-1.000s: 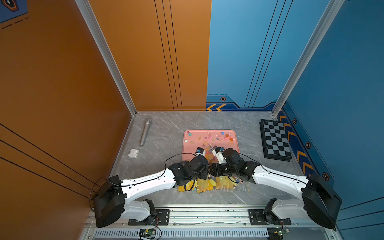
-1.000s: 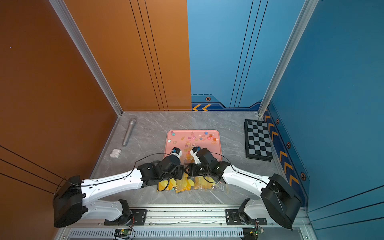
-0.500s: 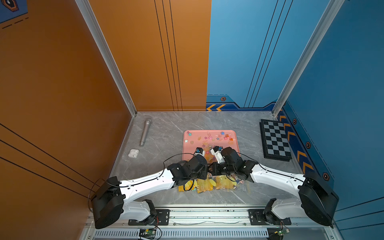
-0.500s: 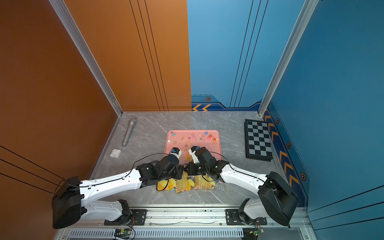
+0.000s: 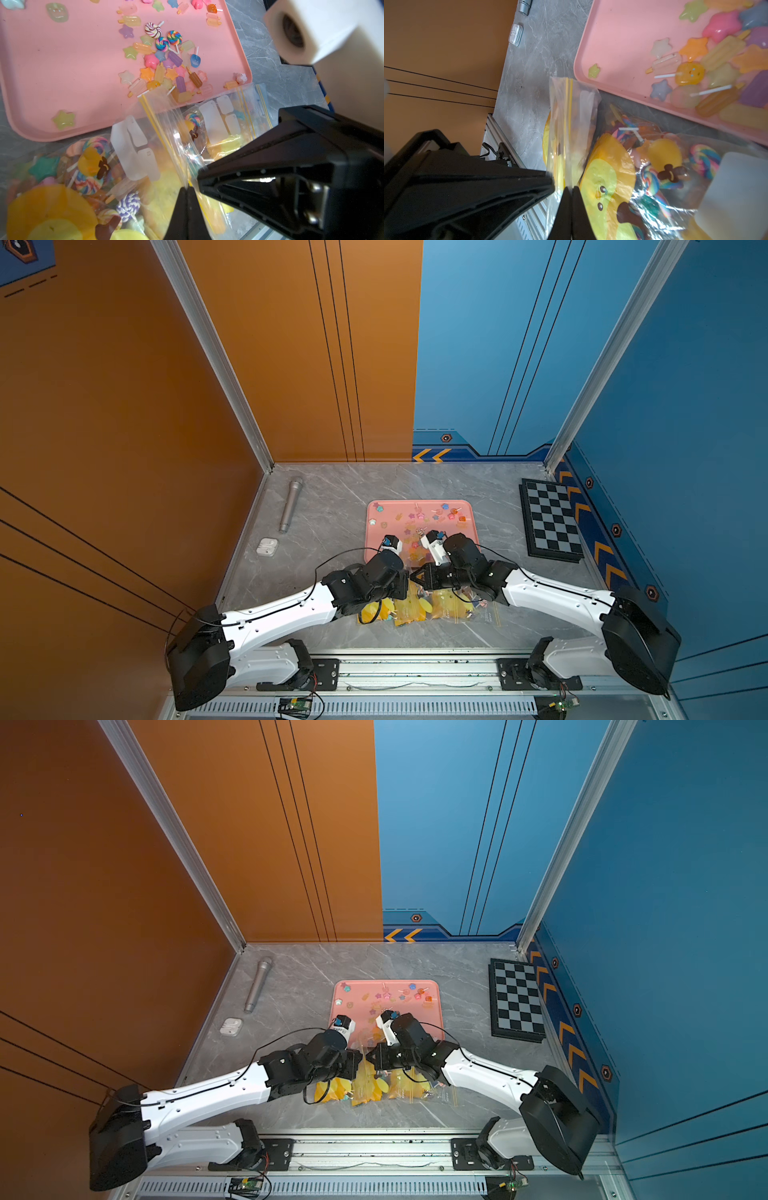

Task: Pour candies out of the ziploc bag
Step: Open the ziploc bag at the center of the board.

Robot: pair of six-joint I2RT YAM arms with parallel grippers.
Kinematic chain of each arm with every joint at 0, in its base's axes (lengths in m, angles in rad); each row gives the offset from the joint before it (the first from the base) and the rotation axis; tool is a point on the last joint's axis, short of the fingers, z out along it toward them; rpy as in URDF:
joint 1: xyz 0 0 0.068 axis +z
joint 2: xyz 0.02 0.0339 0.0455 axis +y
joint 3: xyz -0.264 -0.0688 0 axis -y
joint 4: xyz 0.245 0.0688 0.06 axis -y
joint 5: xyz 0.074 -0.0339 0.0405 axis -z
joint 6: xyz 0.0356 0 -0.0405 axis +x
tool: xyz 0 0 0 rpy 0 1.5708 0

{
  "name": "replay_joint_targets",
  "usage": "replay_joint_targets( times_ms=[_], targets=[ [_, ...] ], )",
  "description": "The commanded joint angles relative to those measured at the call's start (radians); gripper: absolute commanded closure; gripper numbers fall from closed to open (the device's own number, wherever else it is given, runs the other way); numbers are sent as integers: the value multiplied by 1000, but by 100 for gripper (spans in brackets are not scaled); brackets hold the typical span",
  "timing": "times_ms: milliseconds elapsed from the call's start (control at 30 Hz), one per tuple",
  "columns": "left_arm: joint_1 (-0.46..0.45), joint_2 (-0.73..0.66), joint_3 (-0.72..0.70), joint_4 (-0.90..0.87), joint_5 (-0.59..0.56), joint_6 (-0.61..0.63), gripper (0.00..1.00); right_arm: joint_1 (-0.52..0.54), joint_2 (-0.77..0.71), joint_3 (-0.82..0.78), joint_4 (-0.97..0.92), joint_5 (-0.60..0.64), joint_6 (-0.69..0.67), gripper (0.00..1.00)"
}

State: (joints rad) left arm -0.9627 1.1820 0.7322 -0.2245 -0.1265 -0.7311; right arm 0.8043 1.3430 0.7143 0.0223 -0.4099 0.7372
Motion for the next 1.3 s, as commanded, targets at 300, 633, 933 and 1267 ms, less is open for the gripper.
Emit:
replay_joint_targets(
  times_ms=[300,633,933,1267],
  targets=[
    [18,-58,-10,-53,-30,-1,100,-30,-65,-36,-21,81,17,100],
    [-6,-21,-13,77,107,15,69,-18,-47,-39,25,59,31,100],
    [-17,18,-28,110,127,18,59,-18,-48,-43,39,52,40,100],
    [-17,51,-58,169,141,-4,63,-18,-59,-48,48,43,48,100]
  ],
)
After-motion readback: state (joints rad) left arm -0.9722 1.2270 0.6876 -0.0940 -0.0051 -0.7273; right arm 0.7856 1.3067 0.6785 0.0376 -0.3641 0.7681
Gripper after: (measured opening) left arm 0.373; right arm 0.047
